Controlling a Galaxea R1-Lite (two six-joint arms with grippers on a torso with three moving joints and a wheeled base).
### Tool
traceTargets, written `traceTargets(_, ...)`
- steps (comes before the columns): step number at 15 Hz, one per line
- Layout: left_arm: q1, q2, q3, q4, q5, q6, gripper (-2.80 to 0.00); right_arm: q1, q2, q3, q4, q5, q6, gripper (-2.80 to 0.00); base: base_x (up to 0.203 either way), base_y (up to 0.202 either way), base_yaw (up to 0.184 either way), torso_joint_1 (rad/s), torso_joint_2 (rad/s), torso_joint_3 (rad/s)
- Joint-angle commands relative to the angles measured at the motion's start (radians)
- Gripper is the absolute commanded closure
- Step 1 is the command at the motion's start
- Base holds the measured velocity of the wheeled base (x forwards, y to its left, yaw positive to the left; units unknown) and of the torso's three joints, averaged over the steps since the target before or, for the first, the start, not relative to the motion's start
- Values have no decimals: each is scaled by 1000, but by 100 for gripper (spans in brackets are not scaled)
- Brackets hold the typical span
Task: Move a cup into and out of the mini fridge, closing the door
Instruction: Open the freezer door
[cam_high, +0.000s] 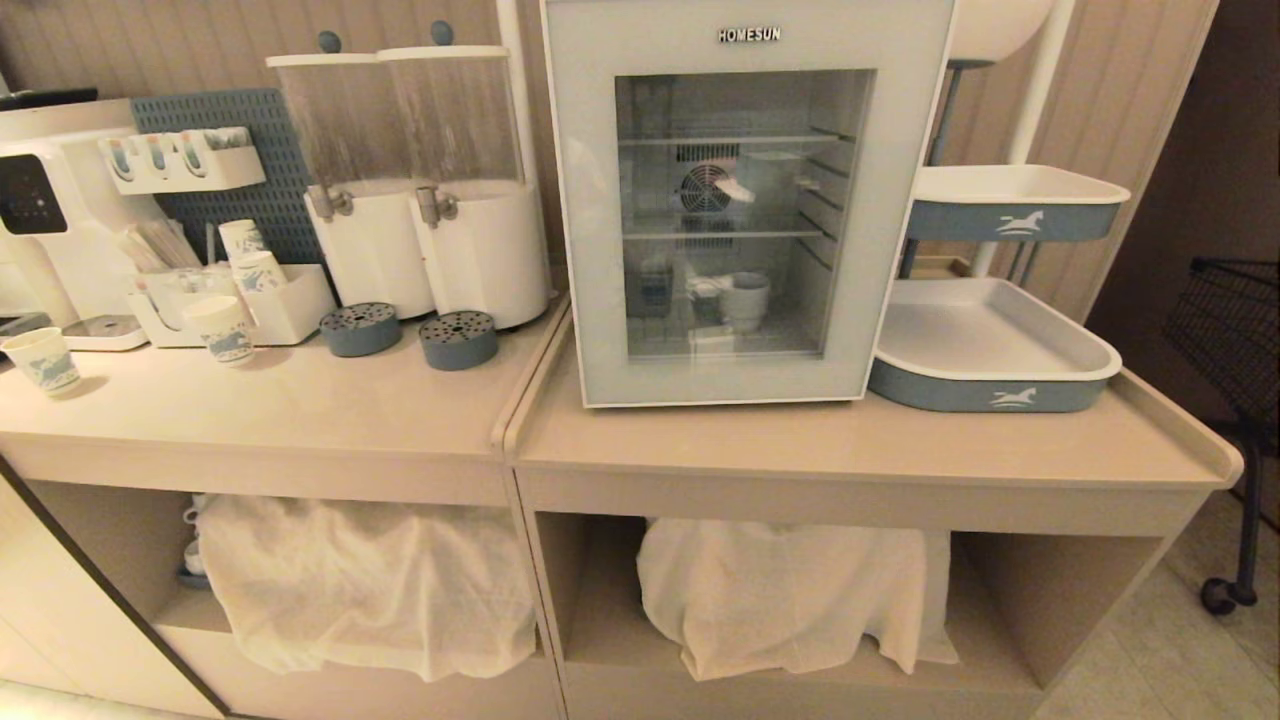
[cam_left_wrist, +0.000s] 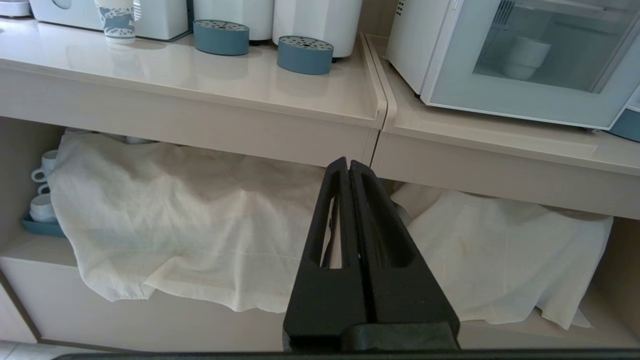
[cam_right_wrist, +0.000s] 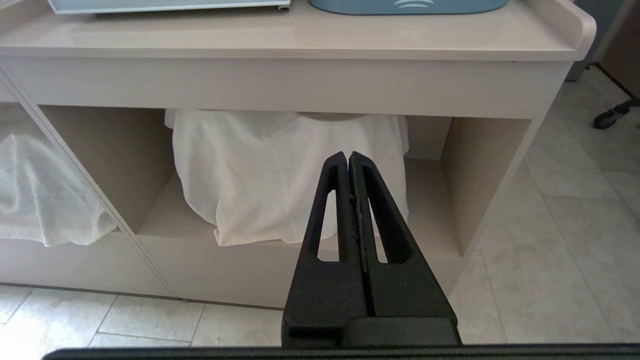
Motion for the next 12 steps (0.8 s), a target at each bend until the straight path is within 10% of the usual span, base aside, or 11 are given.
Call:
traceTargets(1, 1, -2, 40, -1, -1, -1, 0, 1, 4, -3, 2, -1, 0, 0, 0, 0, 0, 0, 0, 0)
traceTargets(12, 1, -2, 40, -1, -1, -1, 0, 0, 4, -2, -2, -4, 19, 0, 0, 0, 0, 0, 0, 0)
